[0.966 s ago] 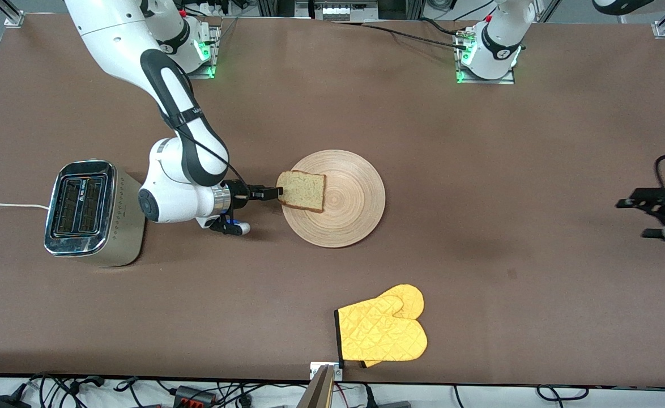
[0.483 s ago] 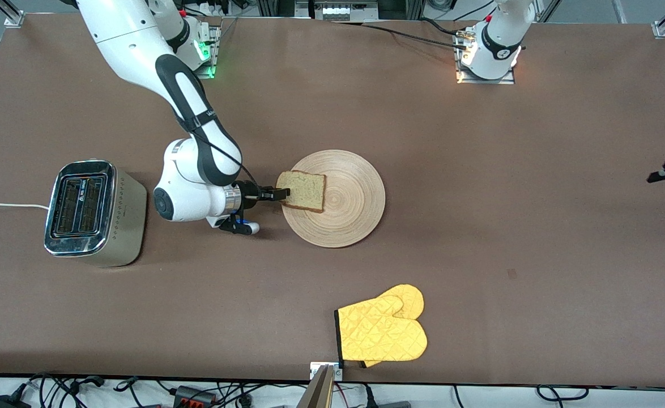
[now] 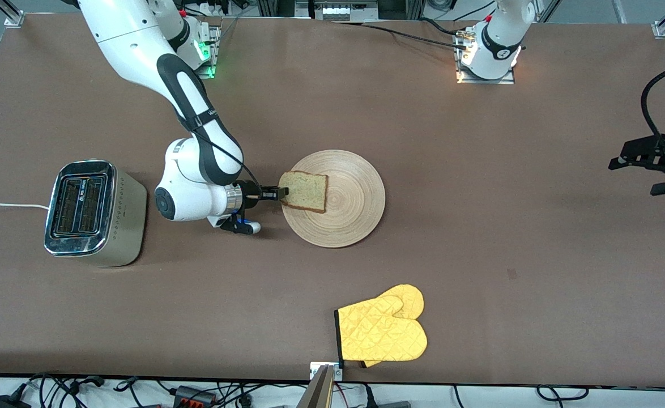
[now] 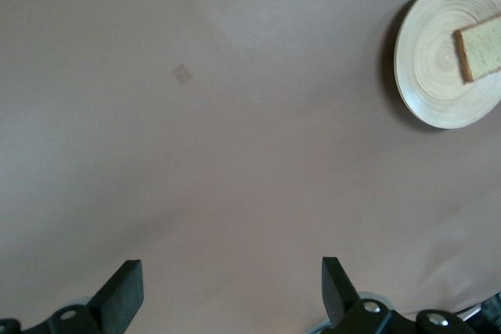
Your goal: Move plate and put bread in toaster
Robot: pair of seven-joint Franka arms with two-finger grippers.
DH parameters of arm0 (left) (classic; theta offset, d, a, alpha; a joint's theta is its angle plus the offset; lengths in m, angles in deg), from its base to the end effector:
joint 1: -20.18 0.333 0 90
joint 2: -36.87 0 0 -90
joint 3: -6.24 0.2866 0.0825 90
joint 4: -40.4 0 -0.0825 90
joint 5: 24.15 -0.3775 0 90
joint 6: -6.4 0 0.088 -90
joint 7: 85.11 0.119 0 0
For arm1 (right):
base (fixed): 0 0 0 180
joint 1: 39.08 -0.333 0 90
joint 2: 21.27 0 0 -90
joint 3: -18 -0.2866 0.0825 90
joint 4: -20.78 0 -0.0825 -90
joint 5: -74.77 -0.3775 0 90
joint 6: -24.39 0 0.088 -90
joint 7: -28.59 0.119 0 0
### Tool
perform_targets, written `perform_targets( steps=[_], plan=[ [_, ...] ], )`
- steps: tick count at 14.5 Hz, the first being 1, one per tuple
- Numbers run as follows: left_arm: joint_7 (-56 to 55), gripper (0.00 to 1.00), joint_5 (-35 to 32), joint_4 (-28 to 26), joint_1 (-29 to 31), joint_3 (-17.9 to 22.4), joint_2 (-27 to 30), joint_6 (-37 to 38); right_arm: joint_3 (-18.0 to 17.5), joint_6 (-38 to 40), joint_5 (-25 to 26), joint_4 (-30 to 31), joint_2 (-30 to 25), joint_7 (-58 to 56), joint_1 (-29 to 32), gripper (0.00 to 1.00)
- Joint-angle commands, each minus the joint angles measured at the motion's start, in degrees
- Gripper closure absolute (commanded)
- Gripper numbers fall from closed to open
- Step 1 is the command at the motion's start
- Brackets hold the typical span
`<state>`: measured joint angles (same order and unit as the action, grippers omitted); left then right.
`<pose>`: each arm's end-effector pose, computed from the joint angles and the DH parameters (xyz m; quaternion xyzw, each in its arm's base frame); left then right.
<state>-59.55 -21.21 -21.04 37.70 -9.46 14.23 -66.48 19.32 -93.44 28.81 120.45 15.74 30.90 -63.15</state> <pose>0.6120 0.0485 0.5608 0.9717 -0.2042 -0.0688 0.0969 0.5503 0.2814 0.1660 -0.9382 0.0699 0.2122 0.2644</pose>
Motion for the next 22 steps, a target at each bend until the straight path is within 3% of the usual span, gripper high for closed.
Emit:
perform_targets(
  steps=[1, 3, 6, 9, 14, 19, 22],
  plan=[
    [-11.26, 0.0, -0.74, -9.91, 0.41, -0.12, 7.15, -2.79, 0.17, 0.15, -0.71, -0.18, -0.01, -0.64, 0.17, 0.72],
    [-26.64, 0.0, -1.26, -11.24, 0.41, -1.25, 7.51, -3.41, 0.17, 0.23, -0.62, -0.18, -0.01, -0.64, 0.25, 0.77],
    [-28.2, 0.0, -7.73, -21.48, -1.34, -4.33, 14.25, -9.28, 0.26, 0.24, -0.45, -0.26, -0.1, -0.82, 0.25, 0.83],
    [-28.55, 0.0, -8.73, -32.58, -1.26, -3.99, 20.95, -17.11, 0.35, 0.24, -0.45, -0.35, -0.36, -0.73, 0.17, 0.98],
    [-28.9, 0.0, -5.57, -33.48, -2.05, -4.25, 22.45, -19.76, 0.79, 1.63, 5.16, -1.49, -2.72, 0.41, -0.19, 1.0],
    [-29.34, 0.0, -5.57, -40.24, -3.72, -4.6, 26.41, -20.99, 2.19, 11.81, 21.05, -9.3, -6.77, 7.87, 0.34, 1.0],
    [-29.34, 0.0, -5.57, -40.33, -5.56, -2.59, 27.29, -21.34, 4.73, 22.09, 32.29, -17.03, -7.65, 10.95, 0.08, 1.0]
  ],
)
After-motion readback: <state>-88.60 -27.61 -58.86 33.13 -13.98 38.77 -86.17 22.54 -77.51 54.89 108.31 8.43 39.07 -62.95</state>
